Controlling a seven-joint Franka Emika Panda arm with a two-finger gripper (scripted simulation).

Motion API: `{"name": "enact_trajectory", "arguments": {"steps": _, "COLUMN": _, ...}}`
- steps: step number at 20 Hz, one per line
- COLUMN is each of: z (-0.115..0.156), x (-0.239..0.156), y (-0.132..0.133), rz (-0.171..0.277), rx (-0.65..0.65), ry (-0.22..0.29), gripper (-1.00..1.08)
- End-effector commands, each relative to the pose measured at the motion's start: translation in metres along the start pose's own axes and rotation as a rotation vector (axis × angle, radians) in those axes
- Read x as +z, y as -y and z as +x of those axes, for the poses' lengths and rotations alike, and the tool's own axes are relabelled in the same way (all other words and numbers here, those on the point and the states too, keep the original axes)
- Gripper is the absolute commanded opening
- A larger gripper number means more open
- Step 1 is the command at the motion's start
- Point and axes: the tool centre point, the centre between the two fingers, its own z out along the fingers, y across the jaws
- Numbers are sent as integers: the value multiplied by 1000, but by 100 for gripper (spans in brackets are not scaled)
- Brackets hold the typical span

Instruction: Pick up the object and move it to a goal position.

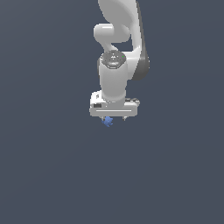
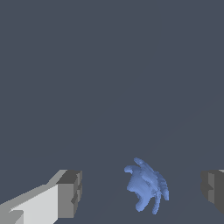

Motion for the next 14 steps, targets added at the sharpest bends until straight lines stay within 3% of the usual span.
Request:
{"name": "enact_trajectory", "arguments": {"steps": 1, "z": 0, "x": 0, "y": 0, "rz": 0, "rx": 0, "ry": 0, "gripper": 100}}
{"name": "enact_trajectory", "arguments": {"steps": 14, "z": 3, "x": -12, "y": -2, "rz": 14, "rx": -1, "ry": -8, "gripper": 100}}
